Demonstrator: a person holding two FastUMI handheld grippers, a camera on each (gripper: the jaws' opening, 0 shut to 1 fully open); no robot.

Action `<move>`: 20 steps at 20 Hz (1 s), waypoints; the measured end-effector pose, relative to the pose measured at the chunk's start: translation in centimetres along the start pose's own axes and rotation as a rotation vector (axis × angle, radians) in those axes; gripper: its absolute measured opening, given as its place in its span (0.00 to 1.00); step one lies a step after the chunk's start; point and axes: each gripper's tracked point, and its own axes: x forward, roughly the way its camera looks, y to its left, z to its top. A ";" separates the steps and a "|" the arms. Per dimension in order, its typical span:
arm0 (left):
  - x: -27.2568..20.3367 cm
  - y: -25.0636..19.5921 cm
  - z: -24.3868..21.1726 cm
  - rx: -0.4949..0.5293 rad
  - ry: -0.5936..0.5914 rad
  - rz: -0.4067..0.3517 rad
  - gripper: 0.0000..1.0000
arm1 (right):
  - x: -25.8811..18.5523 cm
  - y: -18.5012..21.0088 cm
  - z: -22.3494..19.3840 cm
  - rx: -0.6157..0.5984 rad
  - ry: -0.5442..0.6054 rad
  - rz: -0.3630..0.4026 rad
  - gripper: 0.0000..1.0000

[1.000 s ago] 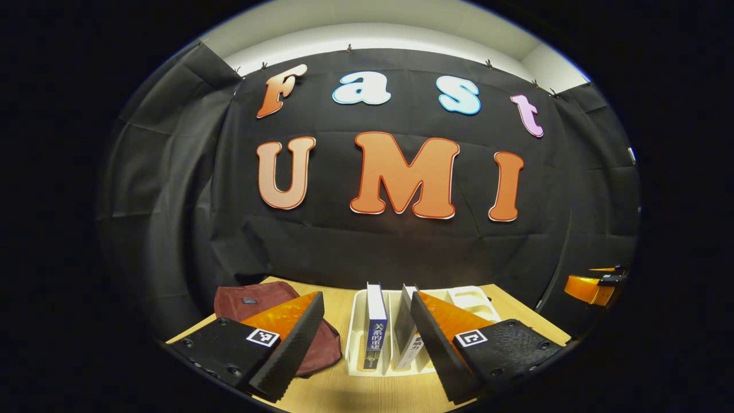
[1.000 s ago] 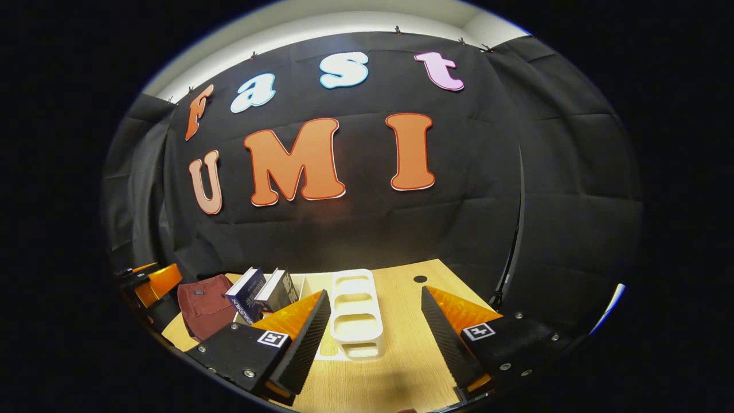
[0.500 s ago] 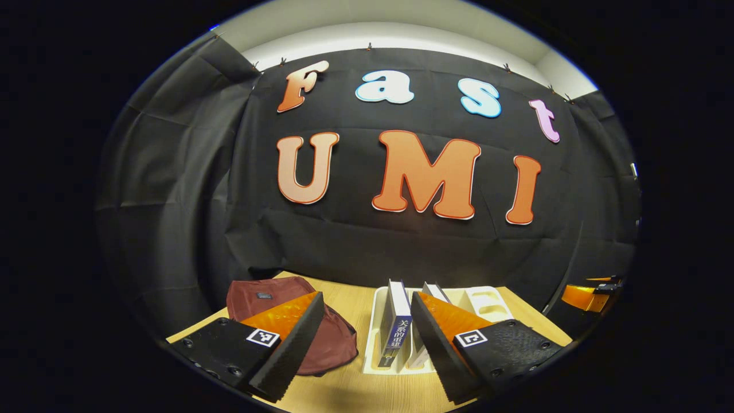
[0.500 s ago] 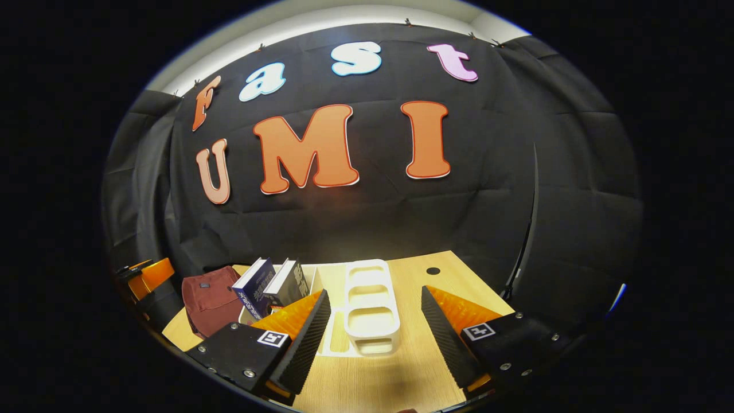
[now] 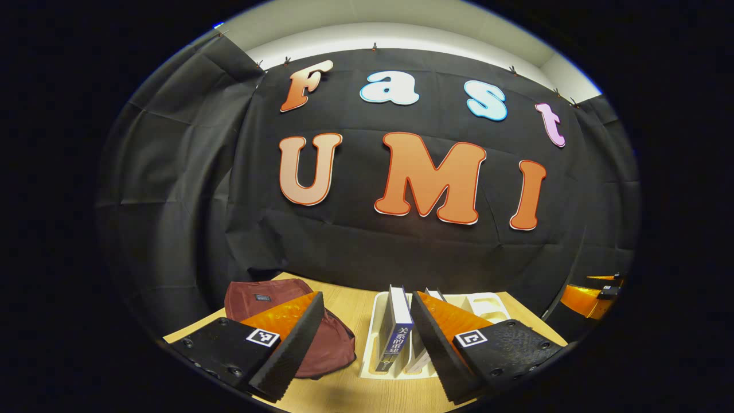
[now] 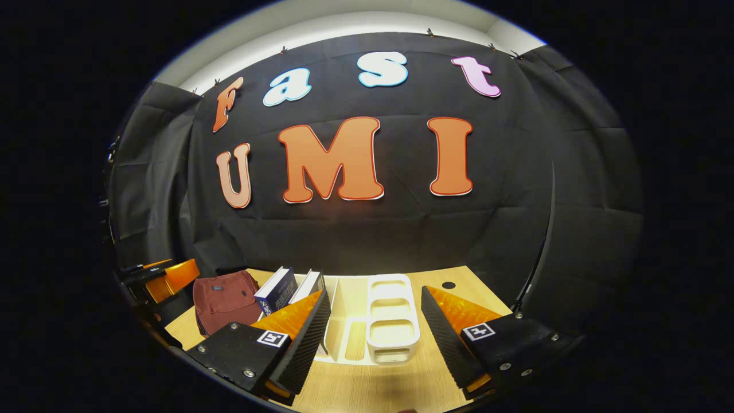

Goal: Open the schoolbag, grab two books from the bookshelf and put them into the schoolbag.

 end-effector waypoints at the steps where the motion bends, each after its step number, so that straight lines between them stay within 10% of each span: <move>1: -0.1 0.0 -0.1 0.005 0.001 0.001 0.95 | -0.1 -0.3 0.0 0.004 0.003 -0.002 0.94; 20: -1.2 7.0 -0.3 0.056 -0.017 0.072 0.95 | 0.6 -1.4 -0.2 0.046 0.003 -0.038 0.94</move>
